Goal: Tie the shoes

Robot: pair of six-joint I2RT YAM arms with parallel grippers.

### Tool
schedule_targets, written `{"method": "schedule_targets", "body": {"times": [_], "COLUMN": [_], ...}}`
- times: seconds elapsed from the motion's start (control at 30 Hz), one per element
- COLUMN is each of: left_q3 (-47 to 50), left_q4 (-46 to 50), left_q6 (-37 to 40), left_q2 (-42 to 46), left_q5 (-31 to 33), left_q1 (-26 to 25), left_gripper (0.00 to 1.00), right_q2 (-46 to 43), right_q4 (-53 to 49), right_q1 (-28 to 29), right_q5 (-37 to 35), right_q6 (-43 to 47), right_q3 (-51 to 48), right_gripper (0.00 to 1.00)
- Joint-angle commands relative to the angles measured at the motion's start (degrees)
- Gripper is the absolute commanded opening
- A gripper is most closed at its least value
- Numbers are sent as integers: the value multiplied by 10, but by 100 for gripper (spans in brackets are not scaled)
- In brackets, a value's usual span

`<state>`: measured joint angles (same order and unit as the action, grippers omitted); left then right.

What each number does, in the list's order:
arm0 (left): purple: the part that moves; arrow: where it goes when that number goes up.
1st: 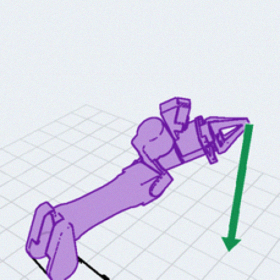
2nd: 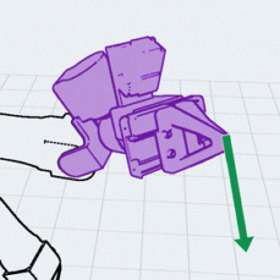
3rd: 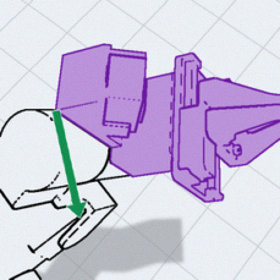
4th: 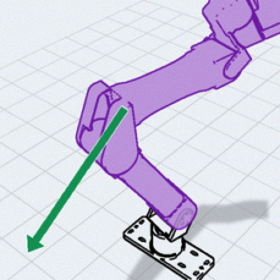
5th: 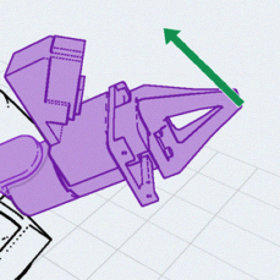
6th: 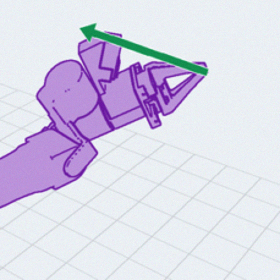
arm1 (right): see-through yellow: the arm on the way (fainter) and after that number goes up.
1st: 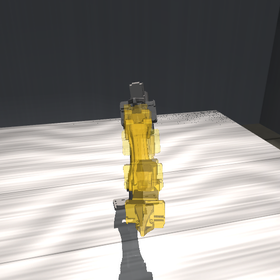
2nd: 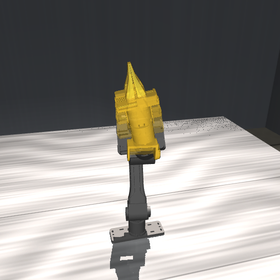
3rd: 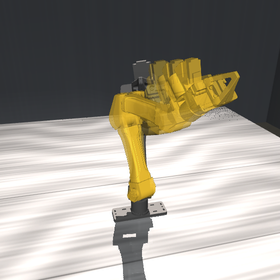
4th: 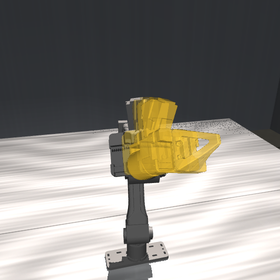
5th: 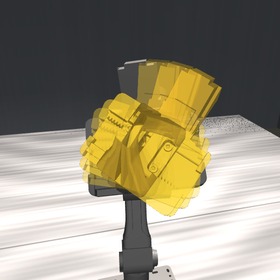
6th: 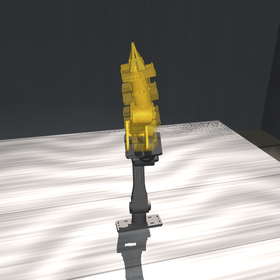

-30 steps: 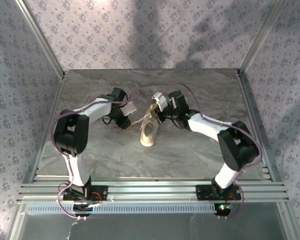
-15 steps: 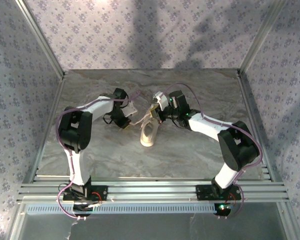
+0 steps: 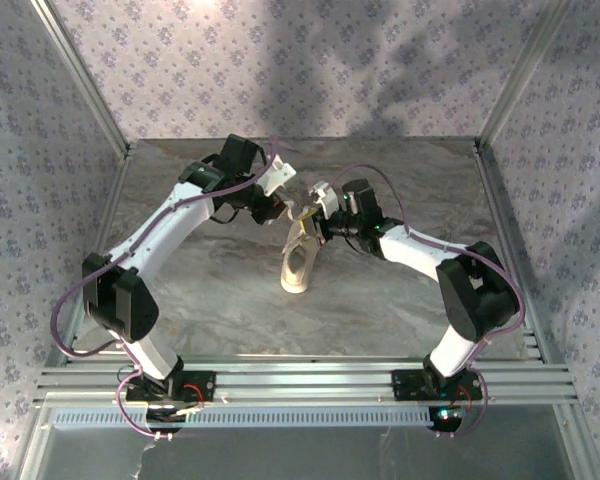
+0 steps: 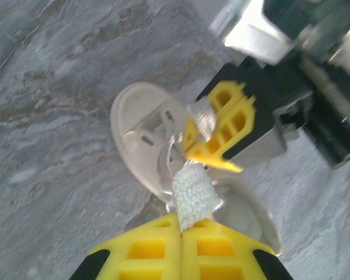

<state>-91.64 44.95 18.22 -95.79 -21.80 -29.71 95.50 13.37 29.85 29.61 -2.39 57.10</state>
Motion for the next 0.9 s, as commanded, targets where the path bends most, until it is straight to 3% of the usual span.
{"method": "schedule_targets", "body": {"times": [0.0, 0.27, 0.5, 0.87], "left_q3": [-11, -72, 5, 133], "left_q4": [-11, 25, -20, -166], "left_q6": [-29, -87, -209, -349], "left_q2": [-10, -76, -50, 16], "left_q5": [-38, -50, -41, 33], "left_q1": [1, 16, 15, -93], "left_gripper": [0, 0, 0, 0], "right_q2": [-27, -23, -11, 18], "right_q4": [30, 25, 14, -29], "right_q1": [-3, -2, -2, -13], "right_q5": [27, 19, -11, -7], "right_q6": [-4, 1, -10, -39], "right_q3": [-17, -21, -7, 30], "right_gripper": [0, 0, 0, 0]}}
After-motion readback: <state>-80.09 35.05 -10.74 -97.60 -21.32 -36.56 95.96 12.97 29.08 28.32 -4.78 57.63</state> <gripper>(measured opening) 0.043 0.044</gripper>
